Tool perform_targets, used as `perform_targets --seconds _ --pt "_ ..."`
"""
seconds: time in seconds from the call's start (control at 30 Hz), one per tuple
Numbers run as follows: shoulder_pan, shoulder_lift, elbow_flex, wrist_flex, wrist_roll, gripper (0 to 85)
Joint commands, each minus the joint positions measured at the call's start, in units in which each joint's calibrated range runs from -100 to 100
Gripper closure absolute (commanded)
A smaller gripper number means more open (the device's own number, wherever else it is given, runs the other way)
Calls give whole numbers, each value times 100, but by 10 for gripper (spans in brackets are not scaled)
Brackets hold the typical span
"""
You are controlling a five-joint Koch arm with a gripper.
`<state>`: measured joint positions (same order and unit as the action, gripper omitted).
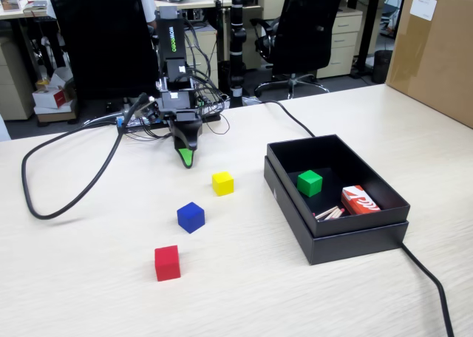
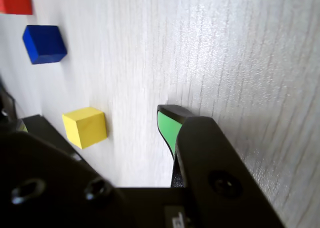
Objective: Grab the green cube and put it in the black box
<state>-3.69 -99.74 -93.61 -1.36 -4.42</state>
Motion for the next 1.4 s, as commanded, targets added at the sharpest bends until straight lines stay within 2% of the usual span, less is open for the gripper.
perform_targets --seconds 0.0,1.37 --pt "0 -26 -231 321 -98 338" --pt "10 -14 -331 174 -73 354"
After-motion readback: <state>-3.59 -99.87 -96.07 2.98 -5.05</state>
